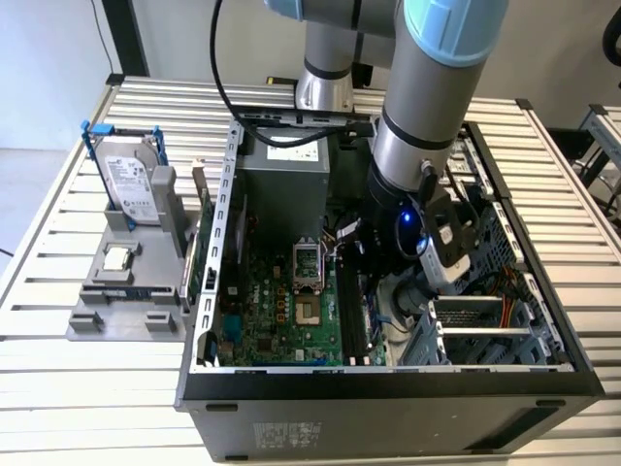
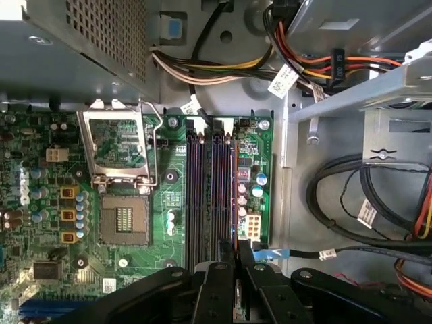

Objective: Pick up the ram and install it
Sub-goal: 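Insert the ram into the slot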

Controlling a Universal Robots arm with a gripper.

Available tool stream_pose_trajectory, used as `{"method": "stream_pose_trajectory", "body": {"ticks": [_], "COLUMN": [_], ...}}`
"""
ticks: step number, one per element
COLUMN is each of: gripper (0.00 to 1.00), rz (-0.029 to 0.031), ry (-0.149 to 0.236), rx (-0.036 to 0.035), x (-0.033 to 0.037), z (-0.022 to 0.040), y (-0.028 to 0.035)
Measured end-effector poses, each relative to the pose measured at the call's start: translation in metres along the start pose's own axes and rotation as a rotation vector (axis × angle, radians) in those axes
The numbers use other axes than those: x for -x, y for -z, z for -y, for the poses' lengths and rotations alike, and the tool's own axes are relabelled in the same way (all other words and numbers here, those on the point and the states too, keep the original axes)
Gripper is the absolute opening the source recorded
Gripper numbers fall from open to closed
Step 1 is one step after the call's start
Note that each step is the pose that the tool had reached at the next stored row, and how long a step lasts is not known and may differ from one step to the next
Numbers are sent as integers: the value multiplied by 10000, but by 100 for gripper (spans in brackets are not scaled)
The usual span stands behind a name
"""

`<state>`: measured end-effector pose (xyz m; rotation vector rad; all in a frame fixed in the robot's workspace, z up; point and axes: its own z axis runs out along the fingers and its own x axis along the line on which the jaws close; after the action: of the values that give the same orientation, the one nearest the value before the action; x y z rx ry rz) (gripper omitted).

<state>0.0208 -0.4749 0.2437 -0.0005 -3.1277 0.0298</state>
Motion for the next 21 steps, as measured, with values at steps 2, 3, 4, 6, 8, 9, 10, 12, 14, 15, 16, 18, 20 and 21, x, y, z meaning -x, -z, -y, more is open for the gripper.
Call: {"method": "stream_pose_trajectory", "body": {"ticks": [2, 3, 4, 6, 8, 9, 10, 12, 14, 15, 16, 18, 20, 21], "gripper": [0, 0, 0, 0, 0, 0, 0, 0, 0, 0, 0, 0, 0, 0], "rz": [0, -3, -3, -4, -4, -4, -5, -4, -4, -5, -5, -6, -6, -7], "ry": [-3, -114, -148, -210, -217, -217, -218, -218, -229, -238, -253, -299, -335, -361], "rx": [0, -1, 0, 3, 2, 2, 2, 6, 3, 4, 4, 1, 4, 5], "x": [0, 1, 1, 1, 1, 1, 1, 1, 2, 2, 2, 2, 2, 2], "z": [-14, -36, -36, -37, -37, -37, -37, -38, -38, -38, -38, -38, -39, -39], "y": [-91, -129, -130, -135, -135, -135, -137, -161, -188, -203, -213, -219, -233, -239]}}
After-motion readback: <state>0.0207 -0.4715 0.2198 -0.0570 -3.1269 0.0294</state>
